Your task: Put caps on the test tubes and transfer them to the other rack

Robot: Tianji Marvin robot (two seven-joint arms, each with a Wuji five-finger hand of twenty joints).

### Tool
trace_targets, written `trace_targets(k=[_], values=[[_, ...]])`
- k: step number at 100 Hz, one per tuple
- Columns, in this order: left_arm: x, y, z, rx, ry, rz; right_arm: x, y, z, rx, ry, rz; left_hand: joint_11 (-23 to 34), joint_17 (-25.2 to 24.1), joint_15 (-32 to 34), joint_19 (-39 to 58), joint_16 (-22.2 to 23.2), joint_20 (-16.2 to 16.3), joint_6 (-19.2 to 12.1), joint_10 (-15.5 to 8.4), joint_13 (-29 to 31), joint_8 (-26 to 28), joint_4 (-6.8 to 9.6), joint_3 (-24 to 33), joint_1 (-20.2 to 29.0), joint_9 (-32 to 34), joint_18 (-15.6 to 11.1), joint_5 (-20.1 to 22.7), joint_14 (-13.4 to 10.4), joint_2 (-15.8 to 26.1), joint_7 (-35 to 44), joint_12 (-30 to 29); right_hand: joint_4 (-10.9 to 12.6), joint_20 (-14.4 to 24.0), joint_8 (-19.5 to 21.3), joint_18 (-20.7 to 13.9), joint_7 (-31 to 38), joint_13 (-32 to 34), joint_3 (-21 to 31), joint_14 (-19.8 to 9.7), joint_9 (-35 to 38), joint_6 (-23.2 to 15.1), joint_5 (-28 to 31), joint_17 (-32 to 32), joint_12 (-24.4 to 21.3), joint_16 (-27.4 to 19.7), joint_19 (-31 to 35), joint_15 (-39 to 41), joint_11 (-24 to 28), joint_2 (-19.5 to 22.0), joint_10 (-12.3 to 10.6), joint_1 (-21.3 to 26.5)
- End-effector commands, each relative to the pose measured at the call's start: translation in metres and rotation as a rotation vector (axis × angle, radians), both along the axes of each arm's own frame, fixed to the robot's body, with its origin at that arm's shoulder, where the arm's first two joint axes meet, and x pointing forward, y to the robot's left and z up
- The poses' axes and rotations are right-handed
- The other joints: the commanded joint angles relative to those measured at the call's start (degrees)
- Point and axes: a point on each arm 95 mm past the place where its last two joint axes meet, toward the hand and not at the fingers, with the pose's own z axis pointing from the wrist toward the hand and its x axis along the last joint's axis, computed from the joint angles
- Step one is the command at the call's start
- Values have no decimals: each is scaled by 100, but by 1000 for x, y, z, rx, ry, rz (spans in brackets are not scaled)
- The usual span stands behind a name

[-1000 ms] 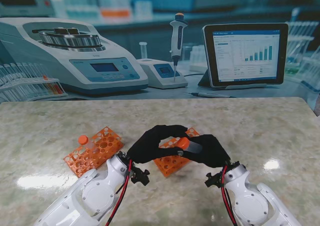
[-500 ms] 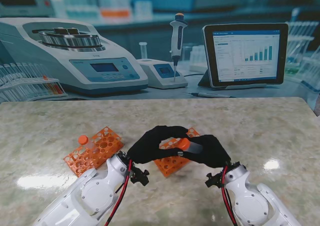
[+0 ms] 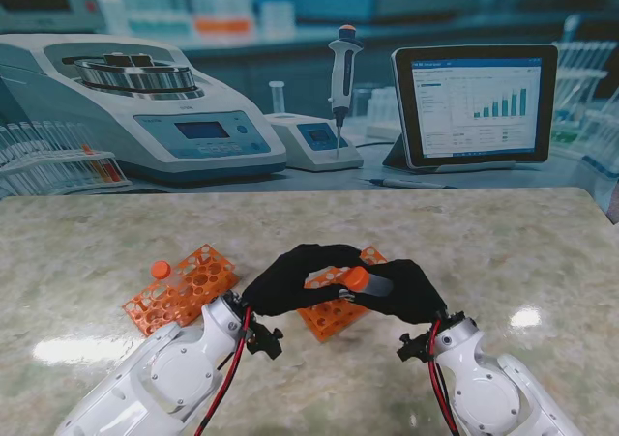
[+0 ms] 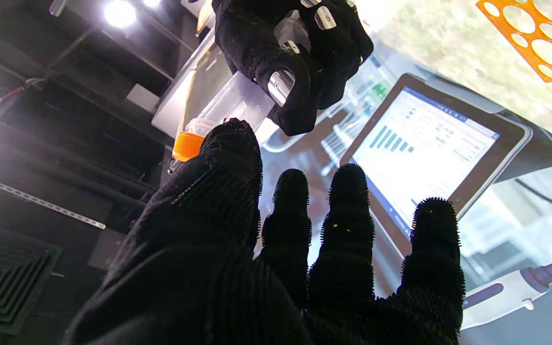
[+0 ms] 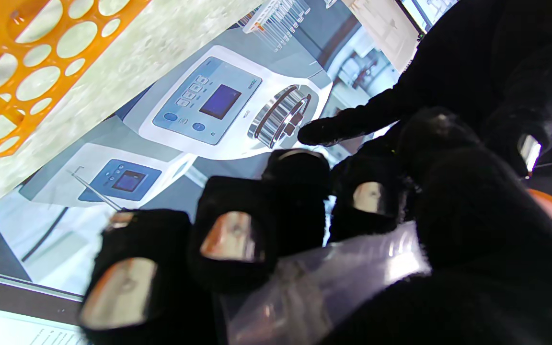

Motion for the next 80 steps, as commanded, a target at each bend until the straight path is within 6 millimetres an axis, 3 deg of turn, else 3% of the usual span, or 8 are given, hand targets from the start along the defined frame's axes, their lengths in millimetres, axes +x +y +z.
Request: trace_targets(k=[1,26,51,80], values=[[-2,1,0,11,1,-10,0,-2,-1,7,6,-13,-96,-136,-133,-42,-46,-243,-998,-117,-160,24,199,7,-137,-147,29,96,-168,-59,239,-140,-4,17,266,-148,502,35,44,-209,84,-355,108,133,4,90,674,401,40,417,82,150],[-1,5,4,19,-9,-1,0,-2,-1,5,9,-11,-125,-136,-151,-120,-63,-231,-919,-108,-201,-105,219,29,-150,-226,26,-24,-168,-36,29,-155,-1,17,266,-147,502,35,49,-208,94,-355,108,133,3,89,672,398,40,422,76,163],[3,8,8,14,-17,24,0,-2,-1,5,11,-8,-124,-115,-136,-135,-57,-199,-587,-91,-184,-217,220,65,-89,-266,19,-62,-180,38,-153,-159,-3,16,266,-146,502,35,41,-208,85,-355,108,133,4,89,671,398,36,425,76,157],[8,6,8,19,-10,36,1,-1,-1,4,12,-6,-147,-142,-141,-168,-51,-180,-419,-66,-221,-328,224,-8,-111,-335,11,-146,-171,178,-350,-169,-3,16,266,-146,502,35,44,-208,92,-355,108,133,5,89,671,398,37,429,87,156]])
